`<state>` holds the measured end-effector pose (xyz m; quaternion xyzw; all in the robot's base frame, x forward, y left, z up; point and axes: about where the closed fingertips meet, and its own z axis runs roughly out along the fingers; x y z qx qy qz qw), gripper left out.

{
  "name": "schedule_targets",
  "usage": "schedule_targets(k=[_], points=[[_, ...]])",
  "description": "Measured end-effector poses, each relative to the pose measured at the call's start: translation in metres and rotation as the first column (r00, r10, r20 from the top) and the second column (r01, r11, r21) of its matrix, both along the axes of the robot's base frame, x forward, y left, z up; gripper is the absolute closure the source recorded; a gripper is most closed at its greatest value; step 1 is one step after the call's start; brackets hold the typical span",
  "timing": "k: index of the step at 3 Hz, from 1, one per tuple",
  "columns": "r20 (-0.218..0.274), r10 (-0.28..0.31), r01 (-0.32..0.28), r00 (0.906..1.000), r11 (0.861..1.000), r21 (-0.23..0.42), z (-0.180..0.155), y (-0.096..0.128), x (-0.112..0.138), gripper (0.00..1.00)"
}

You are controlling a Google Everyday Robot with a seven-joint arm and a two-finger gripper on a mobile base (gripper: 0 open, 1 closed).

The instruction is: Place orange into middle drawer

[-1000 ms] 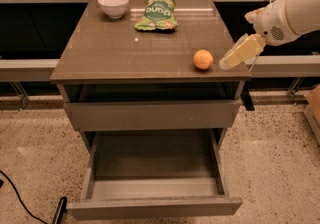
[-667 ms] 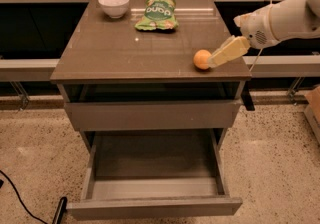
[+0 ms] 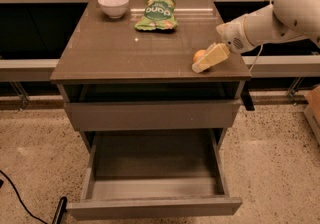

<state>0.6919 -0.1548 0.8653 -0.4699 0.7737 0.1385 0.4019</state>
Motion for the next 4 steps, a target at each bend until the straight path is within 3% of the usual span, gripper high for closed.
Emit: schedule_targets(k=[1, 3, 4], points=[[-0.029, 0.02, -0.02, 0.9994, 0.999, -0.027, -0.015, 0.009, 0.004, 0.24], [-0.084, -0.002, -0.004, 0.9965, 0.997, -0.076, -0.027, 0.007, 0.008, 0.7], [-0.044, 0.018, -0.022, 0.9989, 0.997, -0.072, 0.014, -0.007, -0.005, 0.94]])
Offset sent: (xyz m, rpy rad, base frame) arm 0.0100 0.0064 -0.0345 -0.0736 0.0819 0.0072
